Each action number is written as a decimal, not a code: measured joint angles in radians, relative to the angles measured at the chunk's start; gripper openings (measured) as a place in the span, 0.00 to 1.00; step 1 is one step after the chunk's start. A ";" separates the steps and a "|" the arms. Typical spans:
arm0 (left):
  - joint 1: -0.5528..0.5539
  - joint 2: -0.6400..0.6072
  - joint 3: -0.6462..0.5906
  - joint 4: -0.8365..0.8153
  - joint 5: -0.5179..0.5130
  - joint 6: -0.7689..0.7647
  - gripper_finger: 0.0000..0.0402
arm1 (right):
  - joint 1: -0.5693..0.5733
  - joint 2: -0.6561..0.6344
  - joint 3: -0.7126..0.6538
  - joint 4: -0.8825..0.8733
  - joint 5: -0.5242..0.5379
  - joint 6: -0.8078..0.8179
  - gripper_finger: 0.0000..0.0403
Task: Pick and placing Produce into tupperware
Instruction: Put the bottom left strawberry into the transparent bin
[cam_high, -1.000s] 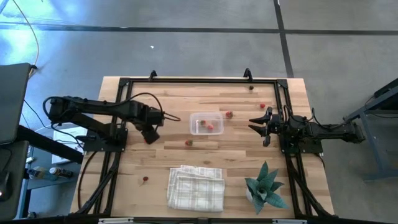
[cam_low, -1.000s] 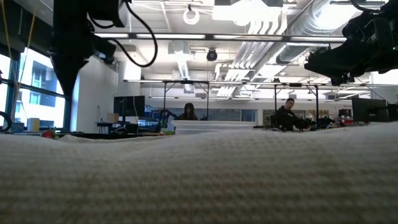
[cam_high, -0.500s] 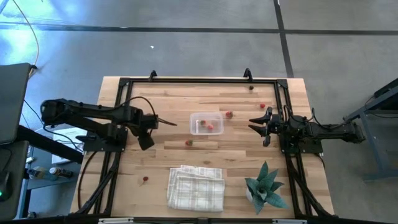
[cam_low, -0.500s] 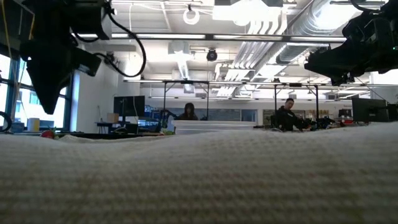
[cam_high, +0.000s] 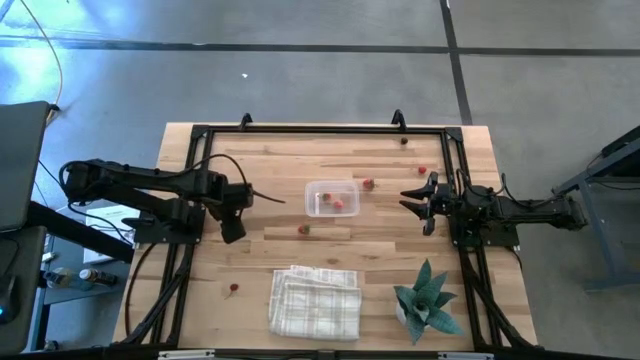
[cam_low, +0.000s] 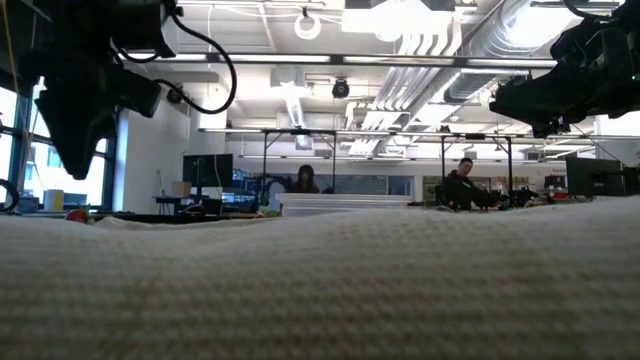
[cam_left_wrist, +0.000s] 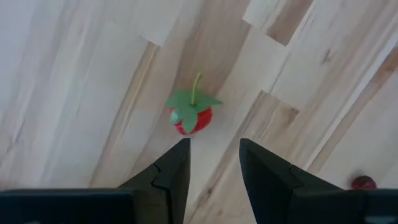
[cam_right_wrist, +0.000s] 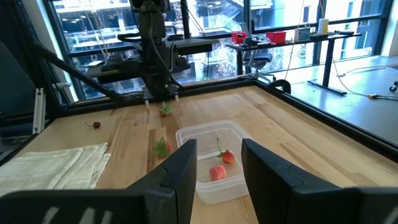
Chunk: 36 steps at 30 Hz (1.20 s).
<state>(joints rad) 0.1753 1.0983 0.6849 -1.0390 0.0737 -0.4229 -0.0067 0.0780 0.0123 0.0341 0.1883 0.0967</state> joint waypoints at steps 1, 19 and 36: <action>0.000 0.000 0.000 0.000 -0.002 -0.001 0.32 | 0.000 0.000 0.000 0.000 0.000 0.000 0.29; 0.001 0.001 -0.102 0.109 -0.018 0.003 0.32 | 0.000 0.000 0.000 0.000 0.000 0.000 0.29; 0.001 0.158 -0.106 0.138 -0.014 0.026 0.32 | 0.000 0.000 0.000 0.000 0.000 0.000 0.29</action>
<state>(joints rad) 0.1764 1.2562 0.5789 -0.9010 0.0601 -0.3965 -0.0067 0.0784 0.0124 0.0340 0.1883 0.0967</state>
